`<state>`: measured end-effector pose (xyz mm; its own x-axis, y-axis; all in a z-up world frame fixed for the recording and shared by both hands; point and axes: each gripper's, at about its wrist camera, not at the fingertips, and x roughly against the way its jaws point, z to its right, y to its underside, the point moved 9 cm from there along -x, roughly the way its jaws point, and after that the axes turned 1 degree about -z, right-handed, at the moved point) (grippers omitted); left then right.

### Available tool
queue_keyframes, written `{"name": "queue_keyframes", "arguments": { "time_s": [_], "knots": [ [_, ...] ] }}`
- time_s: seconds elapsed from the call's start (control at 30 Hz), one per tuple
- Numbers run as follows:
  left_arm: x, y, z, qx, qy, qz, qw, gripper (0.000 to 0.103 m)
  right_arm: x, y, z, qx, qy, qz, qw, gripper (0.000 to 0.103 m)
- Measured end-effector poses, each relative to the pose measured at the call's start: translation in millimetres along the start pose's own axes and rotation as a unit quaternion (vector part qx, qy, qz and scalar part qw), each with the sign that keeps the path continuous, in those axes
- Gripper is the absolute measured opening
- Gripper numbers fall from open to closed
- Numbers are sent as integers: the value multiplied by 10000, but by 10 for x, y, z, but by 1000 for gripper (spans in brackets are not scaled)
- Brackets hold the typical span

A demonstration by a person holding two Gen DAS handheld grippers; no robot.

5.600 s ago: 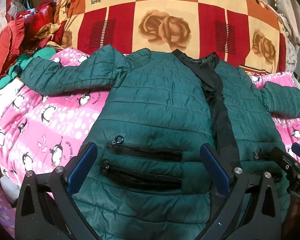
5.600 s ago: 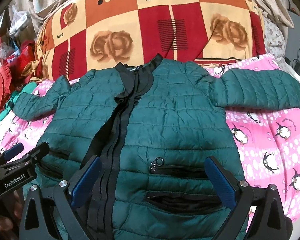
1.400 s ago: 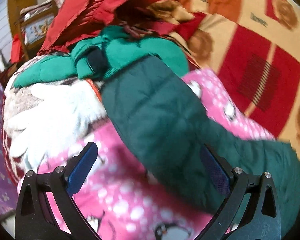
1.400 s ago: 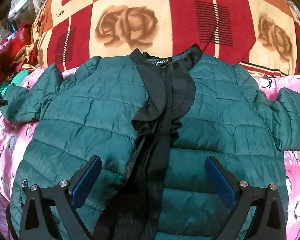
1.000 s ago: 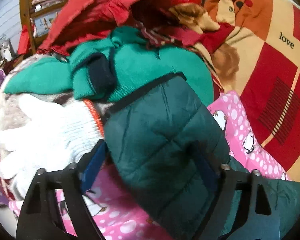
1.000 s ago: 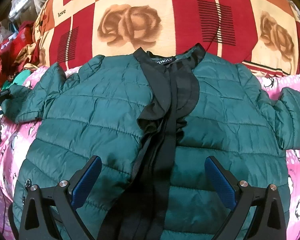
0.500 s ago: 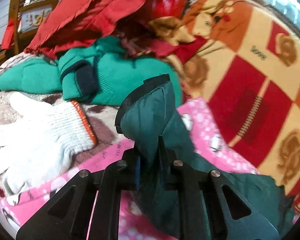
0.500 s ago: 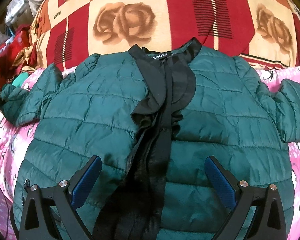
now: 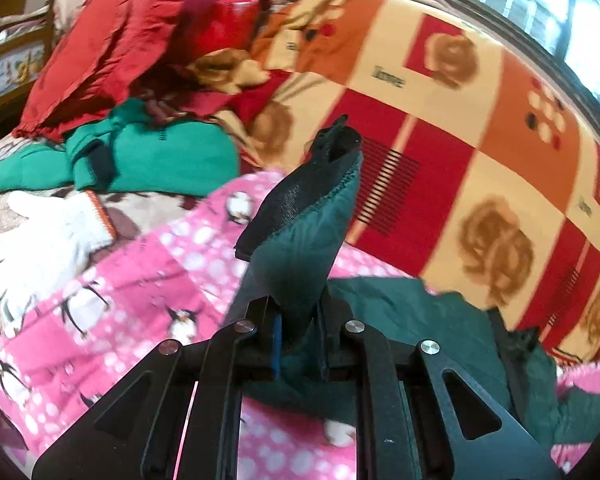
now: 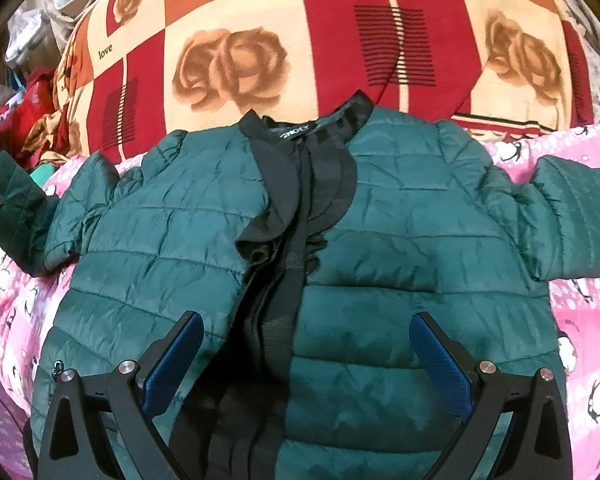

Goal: Fold large clothes
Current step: 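Lift the sleeve with the left gripper and fold it across the jacket body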

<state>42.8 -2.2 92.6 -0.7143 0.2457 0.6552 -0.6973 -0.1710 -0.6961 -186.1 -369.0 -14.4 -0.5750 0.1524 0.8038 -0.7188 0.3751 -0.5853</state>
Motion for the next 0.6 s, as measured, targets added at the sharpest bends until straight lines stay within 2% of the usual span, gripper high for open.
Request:
{"name": "queue_keyframes", "arguments": {
  "time_s": [0.2, 0.6],
  "knots": [
    [202, 207, 493, -297, 275, -50, 9992, 11, 58, 25, 137, -89, 90, 27, 9999, 102],
    [339, 511, 1118, -750, 500, -194, 9957, 11, 148, 85, 354, -268, 146, 45, 9995, 102]
  ]
}}
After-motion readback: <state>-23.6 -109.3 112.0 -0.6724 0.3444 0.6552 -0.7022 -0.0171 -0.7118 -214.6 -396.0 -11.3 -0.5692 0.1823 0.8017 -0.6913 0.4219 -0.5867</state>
